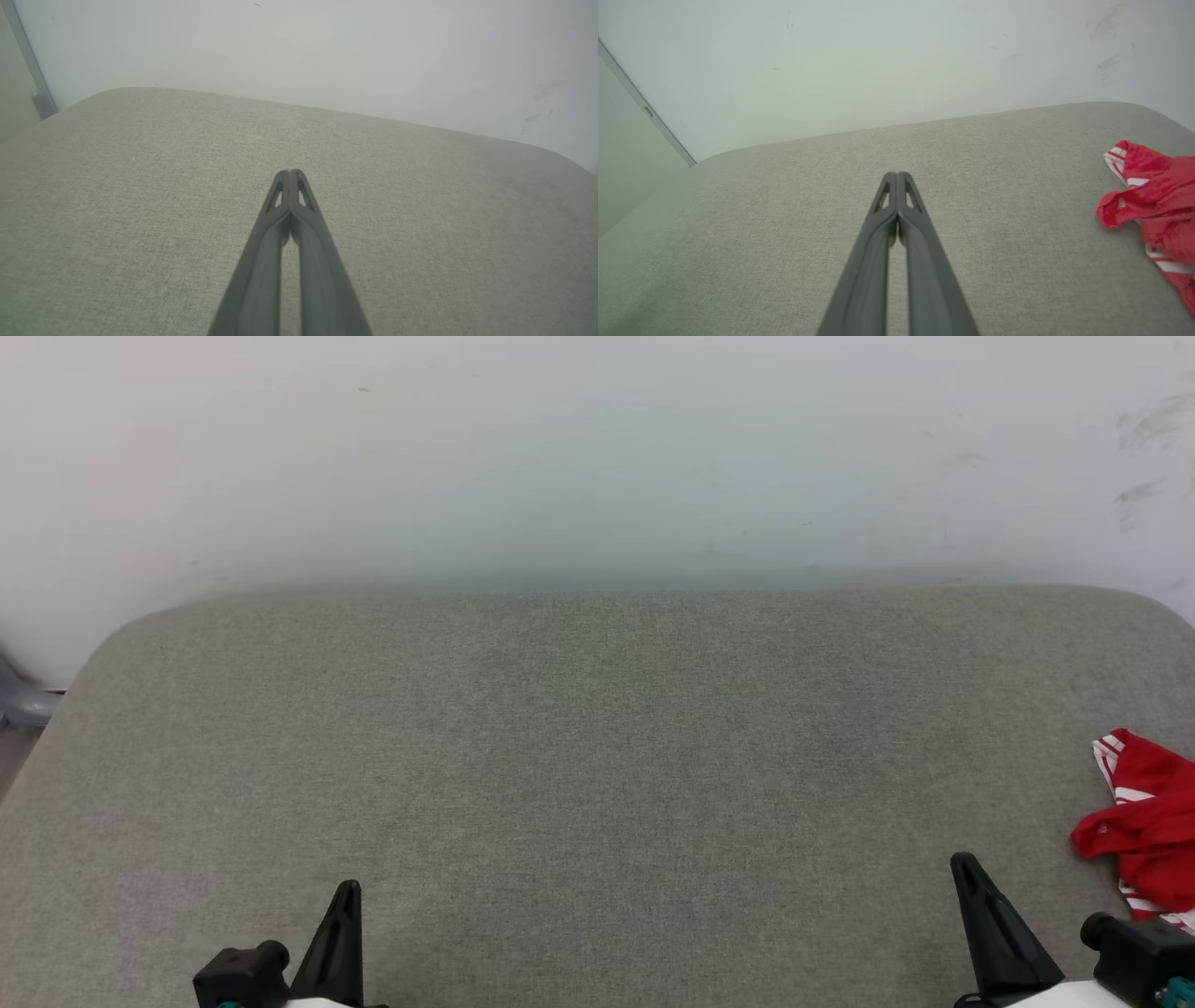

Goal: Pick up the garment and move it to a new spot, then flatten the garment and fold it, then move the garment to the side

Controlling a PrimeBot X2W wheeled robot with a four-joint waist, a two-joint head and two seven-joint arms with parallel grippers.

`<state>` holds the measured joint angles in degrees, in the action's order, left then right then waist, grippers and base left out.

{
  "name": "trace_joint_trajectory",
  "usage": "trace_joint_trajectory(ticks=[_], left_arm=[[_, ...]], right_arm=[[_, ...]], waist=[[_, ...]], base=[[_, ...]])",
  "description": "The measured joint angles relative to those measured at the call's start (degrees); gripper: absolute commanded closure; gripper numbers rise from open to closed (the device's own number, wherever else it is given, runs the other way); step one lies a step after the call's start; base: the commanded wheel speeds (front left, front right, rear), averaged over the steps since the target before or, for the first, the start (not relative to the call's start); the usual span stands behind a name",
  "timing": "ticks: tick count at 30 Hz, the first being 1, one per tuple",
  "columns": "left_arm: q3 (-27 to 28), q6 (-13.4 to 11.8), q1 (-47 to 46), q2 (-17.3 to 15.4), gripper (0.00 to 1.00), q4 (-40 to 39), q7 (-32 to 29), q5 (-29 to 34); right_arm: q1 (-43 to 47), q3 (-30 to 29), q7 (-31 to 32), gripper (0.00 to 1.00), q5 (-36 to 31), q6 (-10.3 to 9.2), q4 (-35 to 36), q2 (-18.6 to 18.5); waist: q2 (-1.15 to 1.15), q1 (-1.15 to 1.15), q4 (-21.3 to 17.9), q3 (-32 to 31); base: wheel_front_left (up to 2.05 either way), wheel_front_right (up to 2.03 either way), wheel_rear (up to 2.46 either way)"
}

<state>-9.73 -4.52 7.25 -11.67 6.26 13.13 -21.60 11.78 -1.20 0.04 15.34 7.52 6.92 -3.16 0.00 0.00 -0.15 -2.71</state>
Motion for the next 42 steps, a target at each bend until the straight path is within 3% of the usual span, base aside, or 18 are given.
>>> trace_joint_trajectory(ticks=[20,42], left_arm=[[3.80,3.03,-3.19,1.92,1.00,2.35,-4.75,-18.71],[7.26,5.63,-6.42,3.77,1.00,3.92,-9.03,-34.76]], right_arm=[[-4.32,0.02,0.54,1.00,21.17,0.00,-5.61,-0.75],[-8.46,-0.40,1.48,1.00,39.06,-0.01,-10.13,-1.22]], waist=[[0.00,0.00,0.02,0.48],[0.00,0.00,0.05,1.02]], base=[[0.00,0.00,0.00],[0.00,0.00,0.00]])
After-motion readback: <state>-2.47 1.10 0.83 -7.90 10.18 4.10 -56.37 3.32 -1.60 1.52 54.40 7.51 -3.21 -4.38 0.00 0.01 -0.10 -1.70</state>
